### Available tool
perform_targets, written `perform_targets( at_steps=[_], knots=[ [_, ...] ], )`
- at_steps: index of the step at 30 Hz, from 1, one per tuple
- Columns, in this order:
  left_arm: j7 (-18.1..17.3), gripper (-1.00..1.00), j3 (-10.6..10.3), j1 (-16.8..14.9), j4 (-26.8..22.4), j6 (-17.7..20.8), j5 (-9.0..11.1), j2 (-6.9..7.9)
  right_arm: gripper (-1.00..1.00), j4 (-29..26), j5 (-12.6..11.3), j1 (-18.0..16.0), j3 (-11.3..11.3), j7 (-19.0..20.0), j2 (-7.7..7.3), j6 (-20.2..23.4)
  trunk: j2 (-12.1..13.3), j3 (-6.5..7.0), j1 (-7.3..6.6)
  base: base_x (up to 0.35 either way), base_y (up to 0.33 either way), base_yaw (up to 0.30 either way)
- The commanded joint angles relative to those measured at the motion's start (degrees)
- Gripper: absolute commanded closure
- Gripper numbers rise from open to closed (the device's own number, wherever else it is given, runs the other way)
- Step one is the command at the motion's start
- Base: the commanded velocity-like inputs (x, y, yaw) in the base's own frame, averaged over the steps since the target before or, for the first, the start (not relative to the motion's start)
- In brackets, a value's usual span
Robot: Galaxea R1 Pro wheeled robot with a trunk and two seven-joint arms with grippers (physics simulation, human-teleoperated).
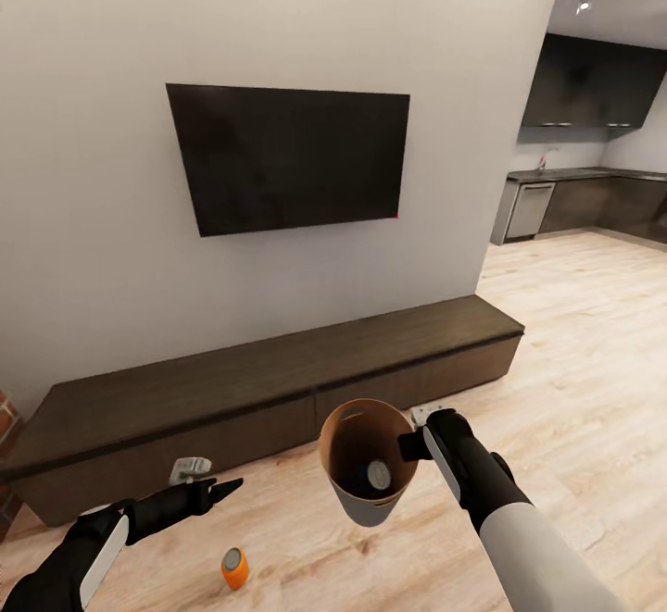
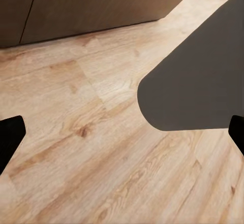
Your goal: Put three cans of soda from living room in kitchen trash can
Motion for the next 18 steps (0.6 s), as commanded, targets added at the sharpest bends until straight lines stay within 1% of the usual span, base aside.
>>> perform_targets(
  at_steps=[1, 5, 13, 18],
  knots=[
    [0.03, -1.0, 0.0, 0.02, 0.0, 0.0, 0.0, 0.0, 1.0, -0.03, -0.64, -0.03, -0.04, 0.2, 0.01, -0.01, 0.0, 0.01, 0.0, 0.079, 0.134, -0.047],
    [0.06, -1.0, 0.0, 0.04, 0.0, 0.0, 0.0, -0.01, 1.0, -0.03, -0.64, -0.03, -0.03, 0.2, 0.01, -0.01, 0.0, 0.11, 0.0, 0.039, 0.066, -0.139],
    [0.09, -1.0, 0.0, 0.03, 0.0, 0.0, 0.0, -0.02, 1.0, -0.03, -0.64, -0.03, -0.02, 0.2, 0.01, -0.01, 0.0, 0.39, 0.0, 0.007, 0.012, -0.21],
    [0.09, -1.0, 0.0, 0.04, 0.0, -0.03, 0.0, -0.02, 1.0, -0.03, -0.64, -0.03, 0.0, 0.2, 0.01, -0.01, 0.0, 0.43, 0.0, 0.001, 0.001, -0.052]
  ],
)
